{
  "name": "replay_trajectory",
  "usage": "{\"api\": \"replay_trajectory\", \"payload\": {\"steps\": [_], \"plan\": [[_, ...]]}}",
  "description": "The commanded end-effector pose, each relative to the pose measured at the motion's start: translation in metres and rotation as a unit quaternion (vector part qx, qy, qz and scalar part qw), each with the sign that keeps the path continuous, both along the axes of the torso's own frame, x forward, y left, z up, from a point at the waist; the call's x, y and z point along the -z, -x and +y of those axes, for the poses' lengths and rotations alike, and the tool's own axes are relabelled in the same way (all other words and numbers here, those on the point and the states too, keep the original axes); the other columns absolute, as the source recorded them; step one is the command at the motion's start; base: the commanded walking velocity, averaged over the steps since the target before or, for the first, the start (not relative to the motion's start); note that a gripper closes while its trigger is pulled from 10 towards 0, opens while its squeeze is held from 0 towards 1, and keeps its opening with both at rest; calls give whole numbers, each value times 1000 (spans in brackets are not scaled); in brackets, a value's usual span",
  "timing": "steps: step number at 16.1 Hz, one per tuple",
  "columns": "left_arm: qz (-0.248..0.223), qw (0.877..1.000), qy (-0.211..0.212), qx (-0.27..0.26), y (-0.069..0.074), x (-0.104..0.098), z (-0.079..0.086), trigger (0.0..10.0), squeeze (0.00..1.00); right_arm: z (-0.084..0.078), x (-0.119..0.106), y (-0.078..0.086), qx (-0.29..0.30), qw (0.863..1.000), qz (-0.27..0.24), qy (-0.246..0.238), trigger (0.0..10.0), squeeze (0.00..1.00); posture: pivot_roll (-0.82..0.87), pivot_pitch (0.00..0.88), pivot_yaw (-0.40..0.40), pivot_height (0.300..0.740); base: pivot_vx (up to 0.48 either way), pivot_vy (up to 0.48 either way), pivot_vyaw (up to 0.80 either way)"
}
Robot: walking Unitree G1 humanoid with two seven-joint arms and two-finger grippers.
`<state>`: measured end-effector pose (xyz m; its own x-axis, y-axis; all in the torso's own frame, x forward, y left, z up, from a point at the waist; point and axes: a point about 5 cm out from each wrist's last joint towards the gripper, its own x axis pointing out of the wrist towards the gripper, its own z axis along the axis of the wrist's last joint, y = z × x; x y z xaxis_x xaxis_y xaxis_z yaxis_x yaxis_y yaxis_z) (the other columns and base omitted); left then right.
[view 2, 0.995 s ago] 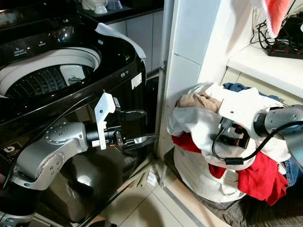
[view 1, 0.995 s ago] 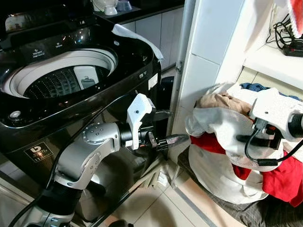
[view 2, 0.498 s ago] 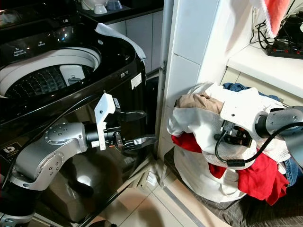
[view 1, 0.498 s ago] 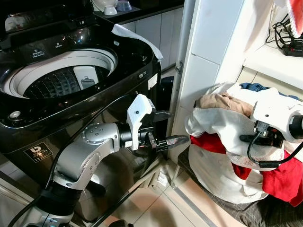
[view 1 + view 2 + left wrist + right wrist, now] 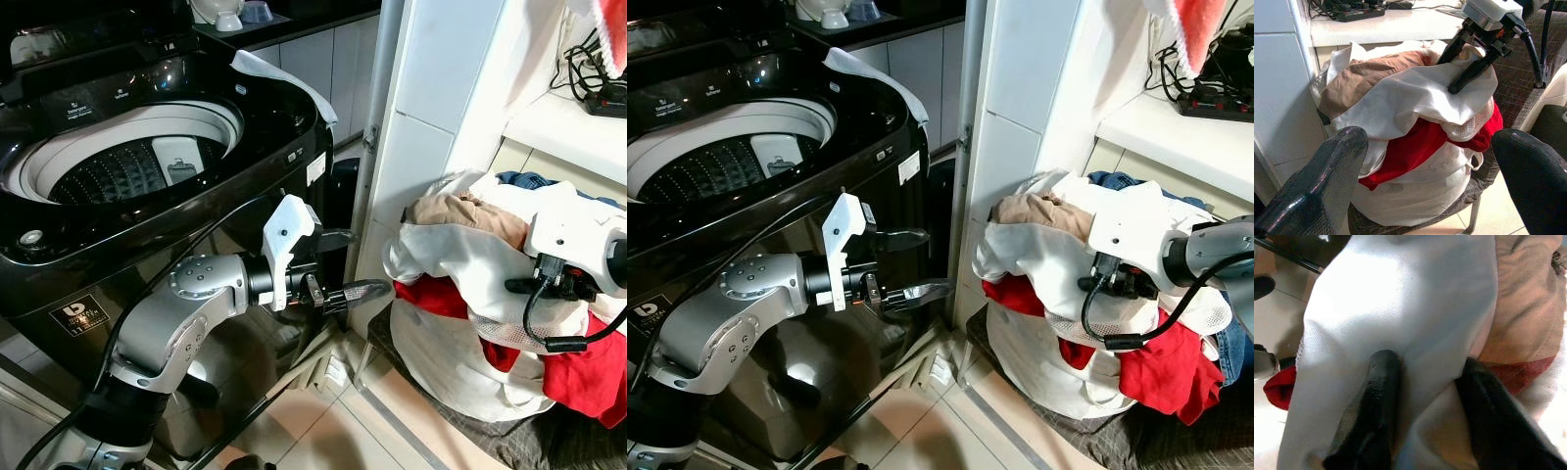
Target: Clothes washing
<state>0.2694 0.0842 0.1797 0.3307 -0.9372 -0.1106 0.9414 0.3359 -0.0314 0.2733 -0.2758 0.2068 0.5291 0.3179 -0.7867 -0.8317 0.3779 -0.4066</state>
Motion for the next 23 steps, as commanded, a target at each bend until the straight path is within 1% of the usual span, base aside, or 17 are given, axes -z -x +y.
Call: {"api": "replay_trajectory", "payload": {"steps": [1,7,9,12,14,16,17,18,19,20,21,22,23], "plan": [[-10,1000,-3,1,-1,-5,1,10000,0,-6,-10,1,5,1000,-14,13,0,0,-29,0,36,740,0,0,0],[-12,1000,3,-1,-2,-6,-2,10000,0,-12,-25,4,7,1000,-11,11,0,0,-36,0,27,740,0,0,0],[-11,1000,5,-3,-2,-6,-2,10000,0,-12,-33,6,8,1000,-11,1,0,0,-39,0,27,740,0,0,0],[-13,1000,8,-6,-4,-7,-2,10000,0,-13,-37,10,4,1000,-1,-10,0,0,-40,0,23,740,0,0,0],[-14,1000,12,-8,-5,-9,-2,10000,0,-11,-47,14,0,999,3,-40,0,0,-47,0,29,740,0,0,0],[-14,1000,13,-7,-5,-9,-2,10000,0,-8,-52,18,-8,998,11,-63,0,0,-49,0,30,740,0,0,0],[-14,1000,13,-7,-5,-9,-2,10000,0,-8,-52,18,-8,998,11,-63,0,0,-49,0,30,740,0,0,0],[-16,1000,15,-9,-5,-9,-2,10000,0,-7,-55,18,-9,997,3,-81,0,0,-47,0,29,740,0,0,0],[-21,999,22,-19,-7,-11,-2,10000,0,-6,-63,18,-7,994,-15,-109,0,0,-47,0,30,740,0,0,0],[-32,998,39,-43,-12,-16,0,10000,0,-6,-82,17,0,986,-54,-158,0,0,-43,0,32,740,0,0,0],[-37,997,44,-52,-14,-18,1,10000,0,-8,-89,17,3,983,-67,-172,0,0,-43,0,32,740,0,0,0],[-46,994,57,-79,-18,-21,6,10000,0,-17,-107,21,16,977,-106,-186,0,0,-40,0,43,740,0,0,0],[-49,993,59,-87,-20,-22,7,10000,0,-21,-117,22,21,971,-131,-198,0,0,-39,0,45,740,0,0,0]]}}
